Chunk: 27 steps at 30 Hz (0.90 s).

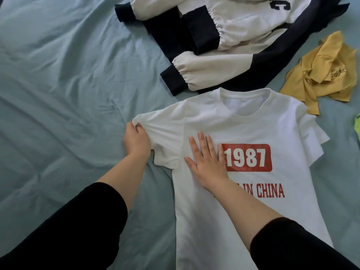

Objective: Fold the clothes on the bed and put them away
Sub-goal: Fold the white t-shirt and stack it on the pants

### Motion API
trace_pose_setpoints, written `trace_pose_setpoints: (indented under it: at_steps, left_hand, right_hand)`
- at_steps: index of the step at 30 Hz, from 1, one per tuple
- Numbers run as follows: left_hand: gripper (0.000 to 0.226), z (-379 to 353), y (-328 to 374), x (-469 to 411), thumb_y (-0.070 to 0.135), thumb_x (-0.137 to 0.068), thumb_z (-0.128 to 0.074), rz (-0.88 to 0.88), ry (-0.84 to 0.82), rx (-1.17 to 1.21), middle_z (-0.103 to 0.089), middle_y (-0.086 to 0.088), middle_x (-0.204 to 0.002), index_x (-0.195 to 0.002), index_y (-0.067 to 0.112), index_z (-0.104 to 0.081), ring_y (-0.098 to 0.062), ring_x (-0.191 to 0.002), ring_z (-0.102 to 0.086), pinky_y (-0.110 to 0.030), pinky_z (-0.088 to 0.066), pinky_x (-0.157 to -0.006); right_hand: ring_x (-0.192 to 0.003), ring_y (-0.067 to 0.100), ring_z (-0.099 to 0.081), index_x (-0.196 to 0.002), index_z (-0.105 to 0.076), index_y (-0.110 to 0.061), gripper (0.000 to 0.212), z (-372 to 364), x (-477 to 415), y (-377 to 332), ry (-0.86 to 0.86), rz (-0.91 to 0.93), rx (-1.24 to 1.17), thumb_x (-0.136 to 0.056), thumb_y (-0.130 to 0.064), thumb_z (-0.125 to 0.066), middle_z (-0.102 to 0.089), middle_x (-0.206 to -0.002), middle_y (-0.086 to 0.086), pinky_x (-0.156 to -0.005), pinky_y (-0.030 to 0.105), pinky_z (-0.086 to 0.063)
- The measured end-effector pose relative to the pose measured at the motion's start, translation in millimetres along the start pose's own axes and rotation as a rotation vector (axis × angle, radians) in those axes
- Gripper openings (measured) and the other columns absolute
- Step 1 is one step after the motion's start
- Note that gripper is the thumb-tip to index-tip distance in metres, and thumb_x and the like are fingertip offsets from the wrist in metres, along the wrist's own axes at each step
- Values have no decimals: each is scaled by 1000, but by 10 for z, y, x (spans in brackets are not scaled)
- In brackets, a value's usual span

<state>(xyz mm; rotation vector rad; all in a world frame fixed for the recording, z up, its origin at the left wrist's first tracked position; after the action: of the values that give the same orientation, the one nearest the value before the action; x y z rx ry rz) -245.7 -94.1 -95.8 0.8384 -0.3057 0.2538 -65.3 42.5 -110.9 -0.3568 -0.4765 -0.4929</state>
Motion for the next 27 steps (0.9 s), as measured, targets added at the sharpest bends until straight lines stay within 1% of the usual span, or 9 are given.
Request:
trace_pose_setpoints:
  at_steps: [3,6,9,11,16,21,24,25,27]
  left_hand:
    - [36,30,-129,111,39,-101,-38,176,-29,252,-64,-6,-95,-94,8,-55,-26,-87,-62,-32,-46,-71]
    - [52,63,-323,416,55,-91,-54,312,-285,390,-70,-5,-81,-85,5,-65,-21,-73,-69,-33,-58,-67]
    - [44,47,-409,627,40,-83,-71,140,-427,159,-65,-6,-75,-86,-4,-65,-18,-71,-58,-31,-47,-70]
    - [38,24,-347,708,32,-85,-69,73,-399,149,-63,-6,-77,-89,-5,-62,-17,-72,-55,-30,-44,-67]
    - [34,155,-173,704,39,-96,-51,-201,-206,-78,-58,-6,-81,-90,7,-45,-27,-76,-53,-34,-40,-66]
    - [27,150,-256,482,44,-94,-52,-301,-317,-365,-58,0,-88,-93,22,-37,-32,-86,-57,-37,-45,-70]
    - [59,177,-301,380,70,-75,-59,-55,-323,-196,-61,13,-89,-98,15,-59,-24,-91,-63,-37,-49,-76]
    - [71,190,-283,345,78,-67,-57,83,-304,-32,-65,9,-84,-88,11,-64,-26,-85,-65,-39,-53,-78]
    - [68,177,-243,240,75,-67,-61,299,-243,219,-70,-7,-80,-76,8,-64,-31,-80,-68,-41,-57,-78]
  right_hand:
    - [-134,9,43,-137,39,-39,63,-2,31,25,1,7,14,-94,-61,0,48,-145,-12,-110,42,28]
    - [-133,8,44,-138,40,-36,64,29,146,-17,40,0,41,-91,-63,5,48,-145,-11,-108,41,33]
    - [-132,8,45,-137,40,-36,65,-81,289,-113,-2,4,28,-91,-65,5,48,-145,-10,-108,42,32]
    - [-132,8,44,-138,39,-36,66,-127,318,-141,-23,-1,6,-90,-66,4,48,-145,-10,-110,43,28]
    - [-134,7,42,-139,38,-35,67,-69,378,-143,33,37,30,-91,-66,4,47,-145,-12,-107,38,34]
    - [-135,10,41,-140,38,-33,67,-190,501,-93,36,-15,46,-91,-64,4,47,-146,-9,-109,42,31]
    - [-135,11,42,-141,36,-33,69,-259,521,-142,33,-26,3,-90,-67,2,47,-146,-8,-107,41,33]
    - [-135,11,42,-141,36,-34,70,-256,525,-147,30,-23,-6,-90,-68,1,48,-145,-8,-106,40,34]
    - [-136,10,40,-141,35,-35,69,-218,532,-147,33,0,-2,-91,-68,0,47,-145,-9,-106,39,35]
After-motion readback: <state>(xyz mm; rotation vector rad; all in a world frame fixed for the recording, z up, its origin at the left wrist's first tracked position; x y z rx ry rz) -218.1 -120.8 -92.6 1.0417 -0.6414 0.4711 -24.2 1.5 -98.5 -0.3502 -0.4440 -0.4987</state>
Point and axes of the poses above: each hand's wrist, its own x-axis away from the middle knuckle, its own z-axis out of the back of the hand, y = z × x, the point moved 4 cm from there along -x, towards the middle knuckle
